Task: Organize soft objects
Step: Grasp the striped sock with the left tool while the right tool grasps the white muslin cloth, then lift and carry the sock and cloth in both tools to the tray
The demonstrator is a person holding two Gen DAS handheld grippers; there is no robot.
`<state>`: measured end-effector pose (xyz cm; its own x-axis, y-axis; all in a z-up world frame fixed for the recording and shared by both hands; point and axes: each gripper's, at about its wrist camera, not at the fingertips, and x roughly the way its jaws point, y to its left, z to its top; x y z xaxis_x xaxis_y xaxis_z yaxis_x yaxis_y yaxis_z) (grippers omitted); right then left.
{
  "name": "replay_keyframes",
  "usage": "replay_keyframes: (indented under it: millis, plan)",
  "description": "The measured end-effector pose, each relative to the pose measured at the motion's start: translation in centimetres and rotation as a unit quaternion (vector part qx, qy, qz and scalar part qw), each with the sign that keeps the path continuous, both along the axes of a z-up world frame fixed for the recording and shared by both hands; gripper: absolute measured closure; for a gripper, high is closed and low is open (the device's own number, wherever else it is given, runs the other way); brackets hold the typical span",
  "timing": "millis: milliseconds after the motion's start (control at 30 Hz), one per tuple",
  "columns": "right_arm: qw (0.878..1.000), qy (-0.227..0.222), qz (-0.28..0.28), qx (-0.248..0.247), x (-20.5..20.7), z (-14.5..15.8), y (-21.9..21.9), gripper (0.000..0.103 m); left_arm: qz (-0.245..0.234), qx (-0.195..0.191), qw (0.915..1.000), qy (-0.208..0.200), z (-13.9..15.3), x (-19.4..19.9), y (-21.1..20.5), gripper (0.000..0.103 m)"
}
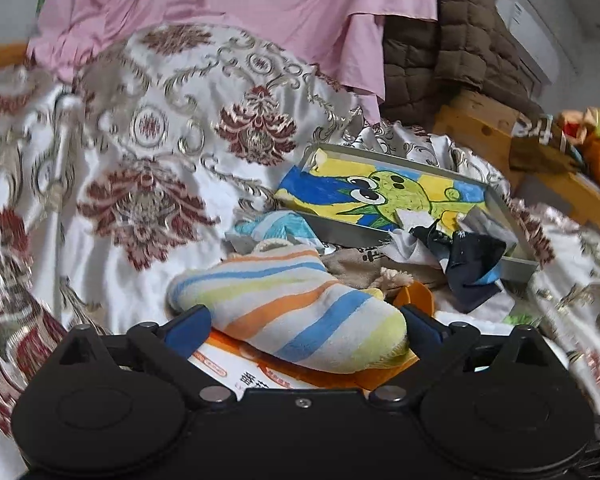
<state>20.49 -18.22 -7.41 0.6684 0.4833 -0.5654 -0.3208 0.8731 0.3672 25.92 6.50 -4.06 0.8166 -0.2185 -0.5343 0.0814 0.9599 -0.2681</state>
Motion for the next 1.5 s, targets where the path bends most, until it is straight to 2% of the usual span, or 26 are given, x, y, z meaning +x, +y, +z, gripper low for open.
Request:
replay_keyframes:
  millis: [233,333,467,600,700,800,900,1000,1067,1100,1233,1333,1433,1500]
  plan:
    - [1.0,-0.018,0.005,-0.004,-1.0,0.6,0.4,0.046,-0.003,-0.05,0.9987,0.013,0.0,0.0,0.9,0.022]
    - [1.0,-0.028,0.006,-0.008,-1.0,0.7,0.5,0.047,0.0,-0.073,0.9971,0.021,-0.1,0.0,1.4,0.027]
    - [1.0,-0.018,-0.005,-0.004,-0.3,0.2,0.3,0.046,0.014,-0.106,0.9939,0.029,-0.2,0.0,2.2,0.032]
    - [1.0,-0.011,-0.01,0.002,0.1,-0.1,0.0,0.046,0.027,-0.154,0.987,0.037,-0.4,-0.1,3.5,0.032]
    - [1.0,-0.012,-0.008,-0.001,0.0,-0.3,0.2,0.045,0.032,-0.171,0.9839,0.041,-0.6,-0.1,4.0,0.032]
    - [1.0,-0.013,-0.008,-0.001,0.1,-0.3,0.1,0.045,0.028,-0.155,0.9868,0.037,-0.6,0.1,3.5,0.032]
    - [1.0,-0.016,-0.004,-0.003,-0.1,-0.3,0.3,0.05,0.02,-0.124,0.9915,0.033,-0.5,0.3,3.0,0.034]
    - [1.0,-0.018,-0.003,-0.009,-0.2,-0.2,0.5,0.063,0.014,-0.115,0.9928,0.029,-0.4,0.2,2.8,0.042]
    - [1.0,-0.02,-0.004,-0.009,-0.3,-0.1,0.5,0.071,0.014,-0.105,0.9937,0.038,-0.3,0.3,2.8,0.07]
    - [1.0,-0.02,-0.004,-0.008,-0.3,-0.1,0.5,0.072,0.014,-0.098,0.9941,0.044,-0.5,0.3,2.8,0.07]
    - [1.0,-0.024,-0.001,-0.014,-0.5,0.0,0.5,0.075,0.019,-0.121,0.9915,0.046,-0.8,0.3,3.4,0.07]
    - [0.999,-0.029,-0.001,-0.019,-0.5,0.1,0.6,0.075,0.012,-0.113,0.9925,0.045,-1.0,0.6,3.0,0.064]
    - [0.999,-0.03,-0.001,-0.031,-0.1,-0.1,0.8,0.07,-0.003,-0.09,0.9953,0.036,-0.9,0.8,2.1,0.054]
    - [0.999,-0.025,-0.001,-0.028,0.2,-0.2,0.8,0.07,-0.012,-0.058,0.9978,0.03,-0.8,0.7,1.3,0.053]
